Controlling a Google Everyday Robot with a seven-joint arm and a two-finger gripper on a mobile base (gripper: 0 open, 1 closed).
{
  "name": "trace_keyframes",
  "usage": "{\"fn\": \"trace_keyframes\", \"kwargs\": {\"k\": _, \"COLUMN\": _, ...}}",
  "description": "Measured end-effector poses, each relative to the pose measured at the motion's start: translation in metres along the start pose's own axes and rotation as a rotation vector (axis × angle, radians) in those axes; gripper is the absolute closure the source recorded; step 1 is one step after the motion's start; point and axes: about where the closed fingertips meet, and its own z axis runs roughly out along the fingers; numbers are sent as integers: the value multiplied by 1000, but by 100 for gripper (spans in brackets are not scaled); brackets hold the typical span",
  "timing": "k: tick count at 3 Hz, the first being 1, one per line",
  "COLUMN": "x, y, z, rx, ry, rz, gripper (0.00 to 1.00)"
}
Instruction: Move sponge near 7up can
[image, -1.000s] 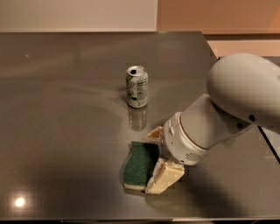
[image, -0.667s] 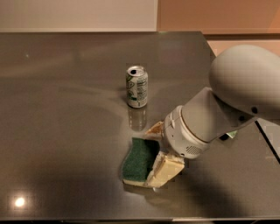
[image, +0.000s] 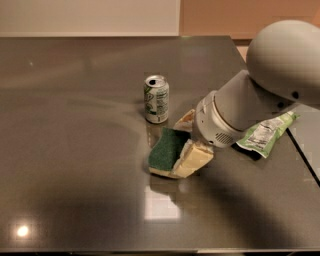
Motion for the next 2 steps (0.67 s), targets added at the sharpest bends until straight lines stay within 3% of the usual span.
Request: {"fn": "trace_keyframes", "kwargs": {"k": 2, "x": 8, "y": -64, "z": 8, "rx": 79, "ry": 7, "rz": 58, "gripper": 100}}
